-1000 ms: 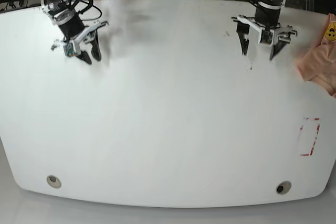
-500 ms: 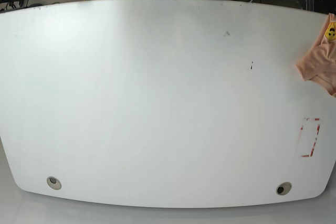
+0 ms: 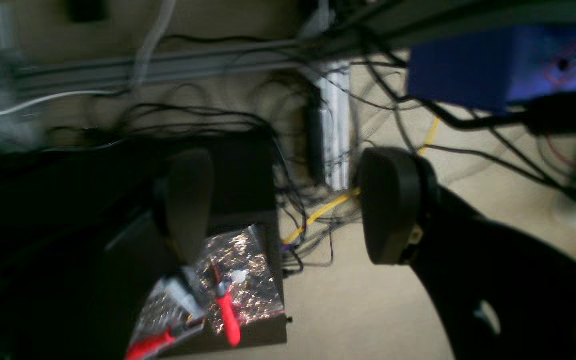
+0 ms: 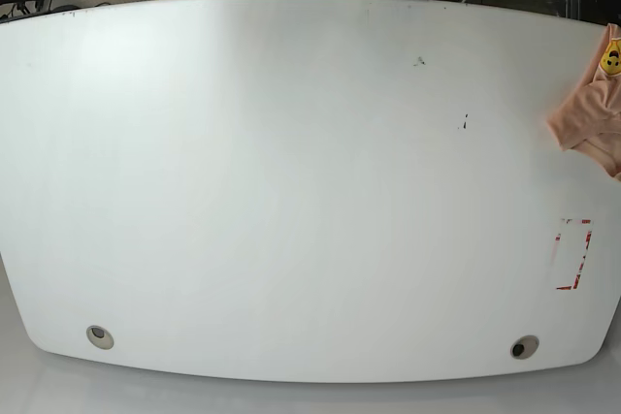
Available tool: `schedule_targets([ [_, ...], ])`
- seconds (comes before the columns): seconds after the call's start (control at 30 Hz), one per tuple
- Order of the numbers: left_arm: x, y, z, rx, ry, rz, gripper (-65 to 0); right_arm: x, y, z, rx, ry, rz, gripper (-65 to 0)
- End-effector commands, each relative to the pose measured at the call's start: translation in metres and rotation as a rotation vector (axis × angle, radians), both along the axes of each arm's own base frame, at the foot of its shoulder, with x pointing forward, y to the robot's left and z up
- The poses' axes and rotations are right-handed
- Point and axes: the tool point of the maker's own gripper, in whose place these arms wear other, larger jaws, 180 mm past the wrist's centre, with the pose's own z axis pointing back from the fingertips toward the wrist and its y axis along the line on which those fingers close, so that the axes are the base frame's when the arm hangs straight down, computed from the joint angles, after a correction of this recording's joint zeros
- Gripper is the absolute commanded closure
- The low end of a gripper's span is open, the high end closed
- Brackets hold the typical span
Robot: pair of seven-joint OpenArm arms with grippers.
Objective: Fold the T-shirt properly
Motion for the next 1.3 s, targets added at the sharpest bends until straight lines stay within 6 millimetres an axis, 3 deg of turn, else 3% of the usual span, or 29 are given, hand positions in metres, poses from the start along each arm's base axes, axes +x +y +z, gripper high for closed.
schedule_targets([
  [0.0,-0.002,0.011,-0.022,0.014,0.029,0.016,-43.1,0.002,-0.004,-0.020,0.000,0.013,-0.024,-16.5],
  [0.1,-0.011,0.011,-0.048,0.008,0.097,0.036,-43.1,-0.001,-0.005,-0.050,0.001,0.076,-0.027,-16.5],
  [0.2,-0.011,0.006,-0.076,-0.014,0.165,0.053,-42.9,0.014,-0.018,-0.079,-0.021,0.113,-0.053,-16.5],
  [0.5,0.005,0.020,-0.121,-0.018,0.246,0.112,-42.8,0.048,-0.045,-0.124,-0.122,0.190,-0.072,-16.6],
  [0.63,0.013,0.017,-0.128,-0.028,0.296,0.132,-42.8,0.056,-0.049,-0.132,-0.169,0.205,-0.027,-16.8],
  [0.77,0.026,0.032,-0.132,0.055,0.306,0.143,-42.8,0.059,-0.054,-0.140,-0.232,0.229,-0.004,-17.1],
  [0.9,0.024,0.041,-0.133,0.109,0.372,0.140,-42.8,0.064,-0.050,-0.147,-0.239,0.250,0.015,-17.1],
  [1.03,0.040,0.042,-0.133,0.115,0.374,0.134,-42.8,0.064,-0.044,-0.150,-0.230,0.265,0.042,-17.1],
  [1.27,0.041,0.039,-0.133,0.112,0.374,0.140,-42.9,0.077,-0.036,-0.151,-0.219,0.247,0.042,-17.3],
])
